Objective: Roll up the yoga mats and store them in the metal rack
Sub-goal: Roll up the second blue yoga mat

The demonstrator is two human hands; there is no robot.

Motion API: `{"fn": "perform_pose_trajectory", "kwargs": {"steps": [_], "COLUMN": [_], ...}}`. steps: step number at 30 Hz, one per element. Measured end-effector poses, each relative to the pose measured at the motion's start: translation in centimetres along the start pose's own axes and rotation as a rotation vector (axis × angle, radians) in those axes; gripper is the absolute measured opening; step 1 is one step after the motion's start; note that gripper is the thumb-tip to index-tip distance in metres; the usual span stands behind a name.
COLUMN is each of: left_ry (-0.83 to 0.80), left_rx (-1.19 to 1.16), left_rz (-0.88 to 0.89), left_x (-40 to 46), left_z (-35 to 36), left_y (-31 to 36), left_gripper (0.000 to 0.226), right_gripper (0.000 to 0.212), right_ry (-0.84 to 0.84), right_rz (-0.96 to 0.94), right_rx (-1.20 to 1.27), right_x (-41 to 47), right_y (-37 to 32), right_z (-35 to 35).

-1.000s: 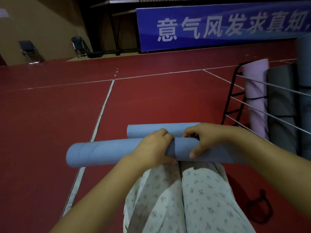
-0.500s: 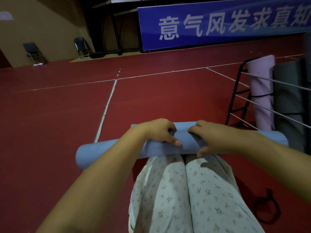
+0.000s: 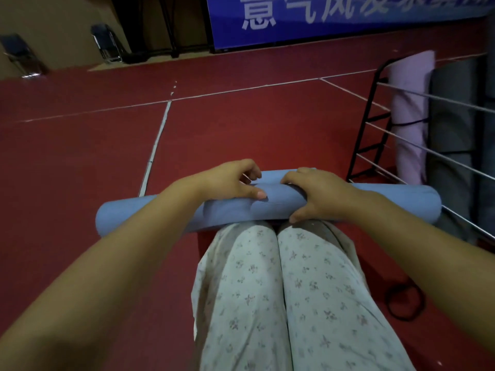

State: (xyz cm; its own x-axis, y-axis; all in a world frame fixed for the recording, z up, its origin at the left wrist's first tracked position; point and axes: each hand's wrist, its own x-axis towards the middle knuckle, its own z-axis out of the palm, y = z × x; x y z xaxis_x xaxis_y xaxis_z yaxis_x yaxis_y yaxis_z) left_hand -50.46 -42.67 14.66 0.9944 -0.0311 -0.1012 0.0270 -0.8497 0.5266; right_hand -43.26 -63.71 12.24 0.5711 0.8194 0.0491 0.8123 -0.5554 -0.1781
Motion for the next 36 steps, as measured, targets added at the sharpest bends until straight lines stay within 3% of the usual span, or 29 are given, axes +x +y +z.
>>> {"fn": "perform_pose_trajectory", "kwargs": {"steps": [3,9,14,21,30,36], "left_ry": [0.138,0.175,0.157,0.163,0.295,0.131], "left_rx": [0.265,0.539,0.539,0.557,0.683,0.585], "left_rz": [0.117,0.198,0.140,0.195,0.464,0.471], "left_x": [-0.9,-1.9,-0.7,-1.2,-11.7,-15.5], "left_z": [1.0,2.8,3.2,2.3,0.4,5.4], "left_y": [0.3,0.1,0.0,0.3,7.0,6.0], "left_gripper": [0.036,0.069,0.073,0.062,0.054,0.048], "right_gripper": [0.063,0.059,0.058,0.060,0.050,0.046], "right_ry": [-0.044,-0.247,-0.346,-0.316,-0.202,-0.369], "right_rz": [-0.008,0.040,0.075,0.041,-0.131,-0.168], "right_rx": [0.027,0.103,0.200,0.119,0.056,0.179], "right_x": [1.0,3.1,3.9,3.0,-7.7,-11.6], "right_y": [0.7,1.3,1.9,0.8,-4.5,-5.9], "right_z": [-0.4,-1.9,-2.4,-3.4,-8.0,-3.2]}}
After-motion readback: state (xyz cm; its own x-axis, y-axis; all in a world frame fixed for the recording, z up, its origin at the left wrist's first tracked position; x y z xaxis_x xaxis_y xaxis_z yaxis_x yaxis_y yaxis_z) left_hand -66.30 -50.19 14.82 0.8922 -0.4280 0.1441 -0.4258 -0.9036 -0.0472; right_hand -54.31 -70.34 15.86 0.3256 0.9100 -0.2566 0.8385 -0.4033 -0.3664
